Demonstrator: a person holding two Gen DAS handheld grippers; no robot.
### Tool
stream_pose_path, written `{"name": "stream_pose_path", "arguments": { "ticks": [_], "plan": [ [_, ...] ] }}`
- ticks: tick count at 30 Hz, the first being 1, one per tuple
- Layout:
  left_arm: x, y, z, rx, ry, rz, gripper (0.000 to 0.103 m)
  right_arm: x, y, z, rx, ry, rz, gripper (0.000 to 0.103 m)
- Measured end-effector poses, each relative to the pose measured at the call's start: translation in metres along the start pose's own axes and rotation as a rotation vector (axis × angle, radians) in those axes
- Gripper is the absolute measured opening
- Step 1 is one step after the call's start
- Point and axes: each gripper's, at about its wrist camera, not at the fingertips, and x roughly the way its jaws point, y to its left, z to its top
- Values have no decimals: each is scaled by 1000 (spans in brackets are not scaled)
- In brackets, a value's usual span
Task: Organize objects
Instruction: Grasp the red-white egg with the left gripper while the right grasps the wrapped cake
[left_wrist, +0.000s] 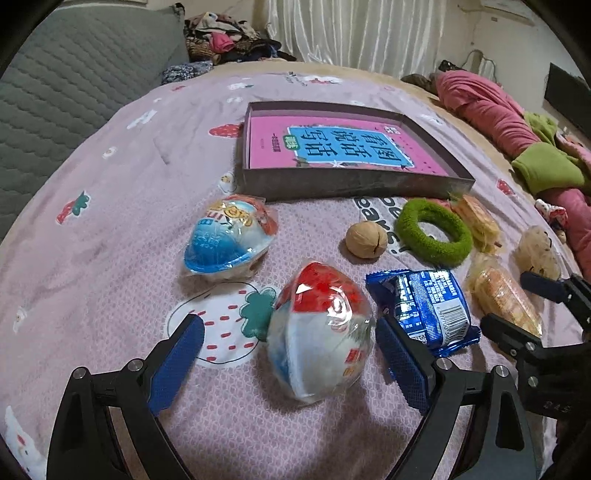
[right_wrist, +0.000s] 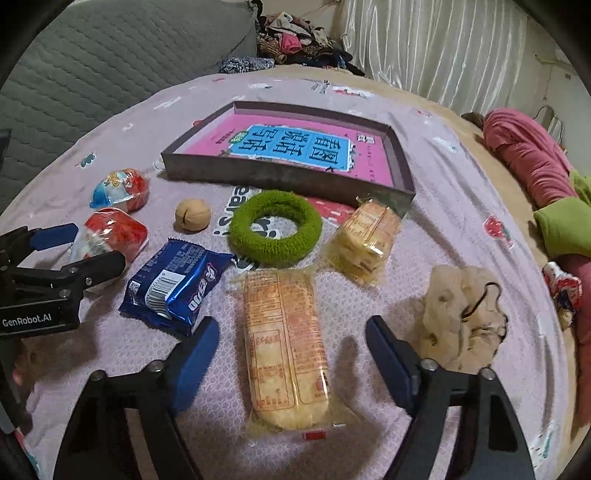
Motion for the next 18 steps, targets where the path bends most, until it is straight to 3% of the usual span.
{"name": "stream_pose_path", "arguments": {
  "ticks": [6,9,14,18],
  "plan": [
    [6,-1,0,6,11,-16,84,12,-4,-3,24,23,40,66],
    [9,-1,0,-4,28,-61,57,11,-8,-4,39,10,58,62],
    [14,-7,-3,27,29,-34,53,12,-11,-7,51,-8,79,60],
    [12,-7,-3,20,7,-52,52,11,-12,-6,54,-23,91,42]
  ]
}}
